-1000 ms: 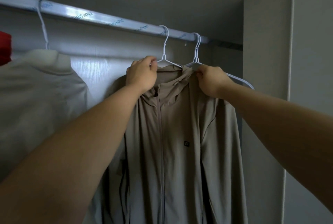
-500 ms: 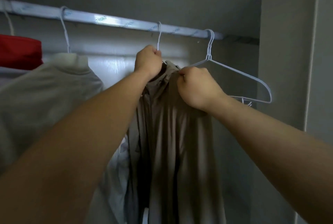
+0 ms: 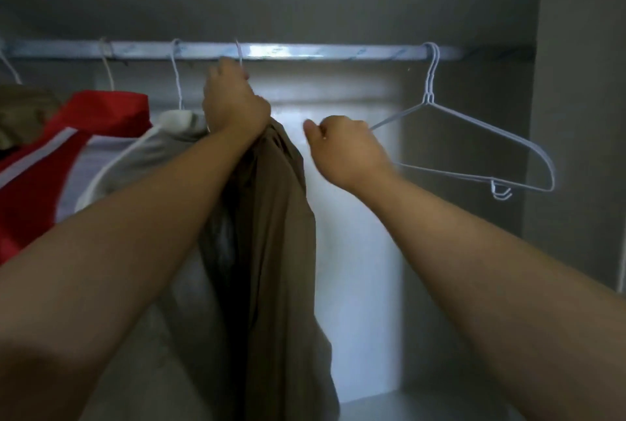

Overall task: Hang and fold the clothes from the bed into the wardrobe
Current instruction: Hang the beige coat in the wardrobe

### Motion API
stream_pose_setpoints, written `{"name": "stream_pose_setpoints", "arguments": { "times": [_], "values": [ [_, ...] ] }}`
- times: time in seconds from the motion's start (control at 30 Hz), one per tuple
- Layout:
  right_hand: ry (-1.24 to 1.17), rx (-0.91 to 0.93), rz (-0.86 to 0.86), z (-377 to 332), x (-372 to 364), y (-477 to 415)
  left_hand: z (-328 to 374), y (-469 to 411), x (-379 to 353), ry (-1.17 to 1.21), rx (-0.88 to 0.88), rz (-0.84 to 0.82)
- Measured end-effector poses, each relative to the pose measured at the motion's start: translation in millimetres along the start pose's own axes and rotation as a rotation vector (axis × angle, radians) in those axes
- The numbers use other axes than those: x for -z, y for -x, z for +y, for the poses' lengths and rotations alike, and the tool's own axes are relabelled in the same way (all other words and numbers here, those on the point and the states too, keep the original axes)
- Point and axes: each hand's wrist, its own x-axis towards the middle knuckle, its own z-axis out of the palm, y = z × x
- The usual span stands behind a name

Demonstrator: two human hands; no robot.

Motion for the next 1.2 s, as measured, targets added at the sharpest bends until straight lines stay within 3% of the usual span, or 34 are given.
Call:
{"name": "stream_pose_setpoints", "arguments": {
  "times": [0.03,0.1,0.17,0.23,0.27,0.3,0.37,0.5,0.57,0.77,0.93,1.07,1.2],
  "values": [
    [0.198,-0.055,0.073,23.3,12.3,-2.2,16.4,5.7,0.3,-0.016,-0.126,-0.028],
    [0.548,-0.122,0.128,67.3,41.7,0.5,56.4,20.3,-8.0,-0.048,-0.309,-0.248],
    [0.791,-0.164,0.116,105.7,69.5,6.6,99.2,36.8,-25.8,-0.201,-0.347,-0.710],
    [0.975,-0.193,0.129,136.8,90.6,11.6,138.5,54.3,-45.9,-0.417,-0.212,-1.244],
    [1.038,-0.181,0.132,147.8,98.8,13.5,152.9,61.2,-56.3,-0.483,-0.104,-1.412],
    [1.080,-0.155,0.142,156.2,105.3,15.3,164.8,67.6,-66.0,-0.488,-0.019,-1.473],
    [1.080,-0.104,0.198,162.6,113.3,17.9,182.5,74.4,-88.5,-0.260,0.112,-1.388],
    [1.056,-0.073,0.195,164.6,119.0,18.3,207.7,83.9,-132.7,0.509,0.423,-0.955],
    [1.068,-0.060,0.125,166.2,121.7,18.2,206.0,90.7,-147.2,0.669,0.483,-0.878],
    [0.913,-0.063,0.085,163.0,124.9,26.3,203.0,97.3,-156.3,0.938,0.493,-0.863],
    [0.809,-0.072,0.141,159.8,131.7,24.9,215.8,96.2,-143.7,1.047,0.512,-0.970],
    [0.698,-0.124,0.257,151.8,134.3,20.8,229.3,92.1,-131.7,1.199,0.557,-0.803],
    [0.750,-0.071,0.357,143.7,130.1,29.6,225.4,86.7,-128.9,1.284,0.613,-0.648]
  ]
}}
